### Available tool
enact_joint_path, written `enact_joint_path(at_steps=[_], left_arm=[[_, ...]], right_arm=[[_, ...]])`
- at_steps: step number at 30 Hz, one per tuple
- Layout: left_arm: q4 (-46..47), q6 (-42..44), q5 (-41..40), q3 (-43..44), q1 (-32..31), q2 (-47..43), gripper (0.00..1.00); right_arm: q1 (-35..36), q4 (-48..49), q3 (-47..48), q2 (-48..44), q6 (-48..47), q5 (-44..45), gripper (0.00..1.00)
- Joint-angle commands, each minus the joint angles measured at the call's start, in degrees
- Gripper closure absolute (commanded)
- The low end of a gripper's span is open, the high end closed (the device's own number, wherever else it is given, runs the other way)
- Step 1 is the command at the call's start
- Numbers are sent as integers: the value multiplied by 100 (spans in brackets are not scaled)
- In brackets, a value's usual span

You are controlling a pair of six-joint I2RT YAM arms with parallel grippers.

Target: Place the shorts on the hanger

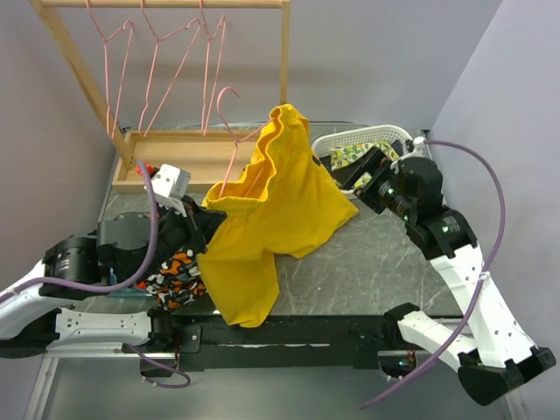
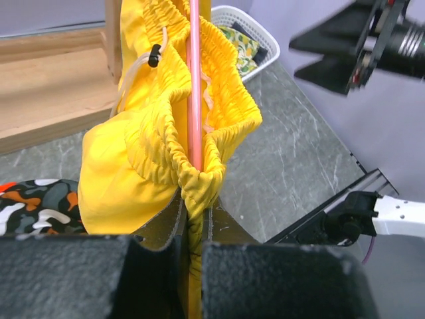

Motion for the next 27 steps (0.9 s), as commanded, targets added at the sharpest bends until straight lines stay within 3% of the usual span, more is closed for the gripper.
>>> enact_joint_path(at_steps=[1,8,15,20,27], left_arm=[[-9,-54,-681,420,7,-81,99],[-695,-440,-1709,990,7,244,99],[-600,-178,-2555,1430,68,1184,99],[-495,77,-2003,1783,1032,1957,99],[560,657,-1212,1642,1632,2187,99]], right_arm=[[359,480,-661,-390,152,193,0],[474,446,-1128,-427,-85,230,0],[632,464,-1172,-357,-146,282,0],[772,358,-1190,-347,-155,378,0],[851,280,-1216,-427,-164,458,0]])
